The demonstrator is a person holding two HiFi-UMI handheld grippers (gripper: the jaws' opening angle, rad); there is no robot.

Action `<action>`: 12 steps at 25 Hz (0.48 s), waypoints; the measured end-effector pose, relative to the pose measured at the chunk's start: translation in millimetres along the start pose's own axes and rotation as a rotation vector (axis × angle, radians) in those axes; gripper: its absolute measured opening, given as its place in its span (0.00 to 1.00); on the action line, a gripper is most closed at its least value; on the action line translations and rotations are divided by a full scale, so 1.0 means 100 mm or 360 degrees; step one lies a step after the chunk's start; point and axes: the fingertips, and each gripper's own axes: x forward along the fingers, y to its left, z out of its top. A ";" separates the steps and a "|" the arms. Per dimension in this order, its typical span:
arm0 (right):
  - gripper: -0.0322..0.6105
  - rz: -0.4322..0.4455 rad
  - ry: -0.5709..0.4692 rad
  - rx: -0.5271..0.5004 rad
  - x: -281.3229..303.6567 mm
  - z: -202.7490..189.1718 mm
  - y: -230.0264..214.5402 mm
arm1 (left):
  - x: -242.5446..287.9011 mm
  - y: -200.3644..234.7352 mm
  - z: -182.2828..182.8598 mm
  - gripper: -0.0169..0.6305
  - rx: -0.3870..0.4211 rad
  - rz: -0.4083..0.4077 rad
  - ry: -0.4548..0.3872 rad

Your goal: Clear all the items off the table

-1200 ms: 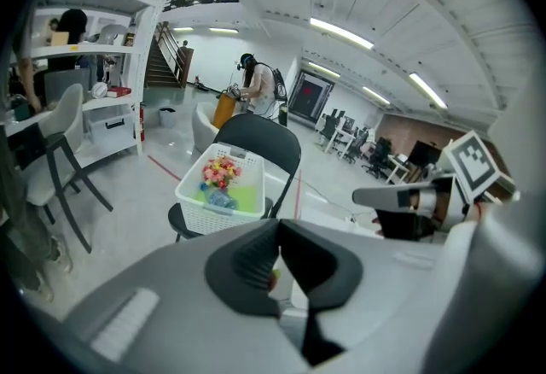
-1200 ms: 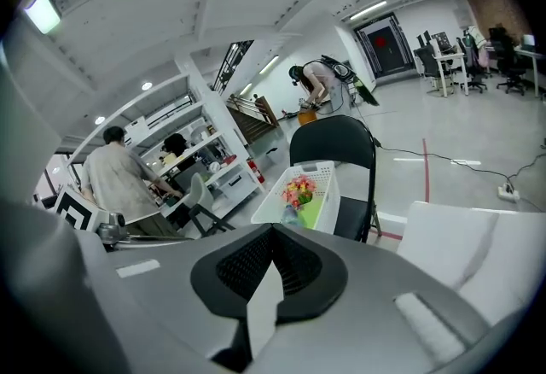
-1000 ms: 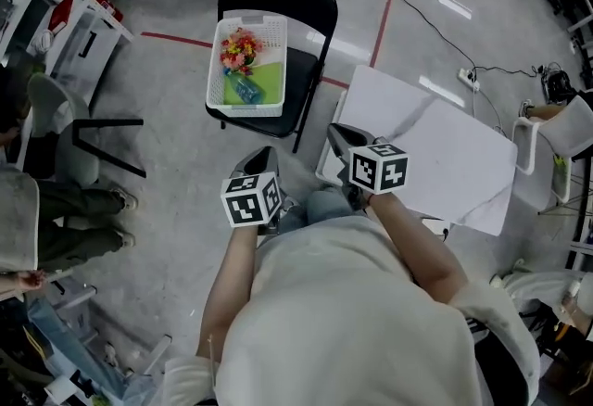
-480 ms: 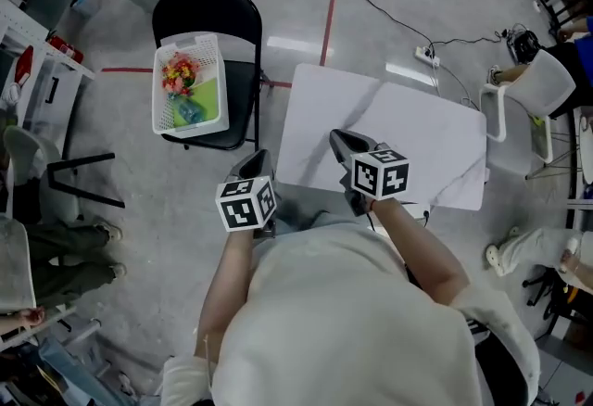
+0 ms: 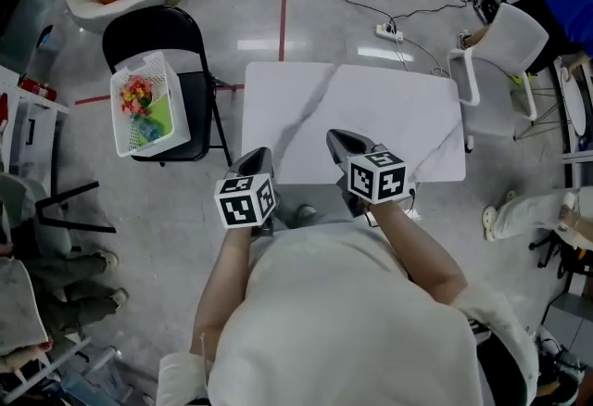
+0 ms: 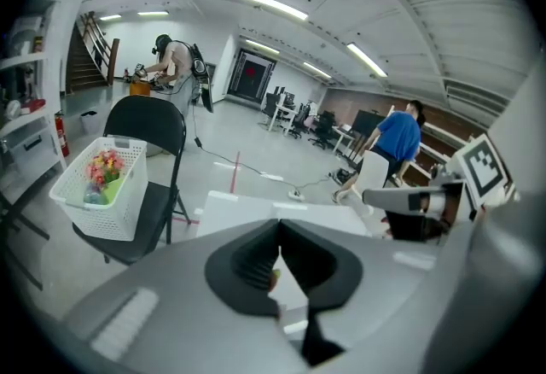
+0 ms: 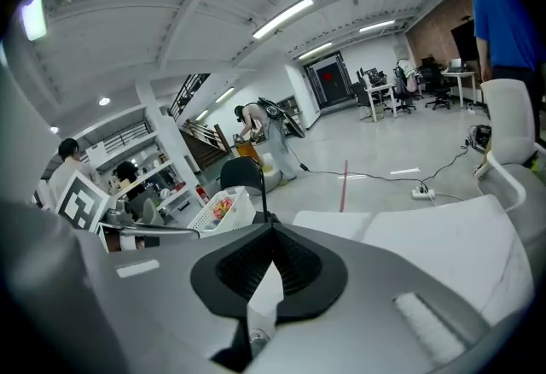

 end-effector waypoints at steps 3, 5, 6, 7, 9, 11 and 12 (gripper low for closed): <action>0.05 -0.0070 -0.0037 0.0027 -0.23 -0.06 -0.20 | 0.10 -0.28 -0.03 0.04 0.0058 -0.0069 0.0027; 0.05 -0.0117 -0.0061 0.0054 -0.37 -0.13 -0.31 | 0.15 -0.44 -0.07 0.04 0.0100 -0.0114 0.0048; 0.05 -0.0140 -0.0071 0.0069 -0.44 -0.18 -0.37 | 0.17 -0.51 -0.09 0.04 0.0120 -0.0135 0.0058; 0.05 -0.0162 -0.0080 0.0088 -0.51 -0.22 -0.42 | 0.19 -0.59 -0.12 0.04 0.0139 -0.0156 0.0069; 0.05 -0.0208 -0.0100 0.0128 -0.64 -0.31 -0.51 | 0.21 -0.73 -0.17 0.04 0.0180 -0.0198 0.0093; 0.05 -0.0253 -0.0127 0.0166 -0.77 -0.38 -0.58 | 0.23 -0.84 -0.22 0.04 0.0223 -0.0239 0.0117; 0.05 -0.0274 -0.0141 0.0184 -0.83 -0.41 -0.61 | 0.24 -0.89 -0.25 0.04 0.0243 -0.0257 0.0129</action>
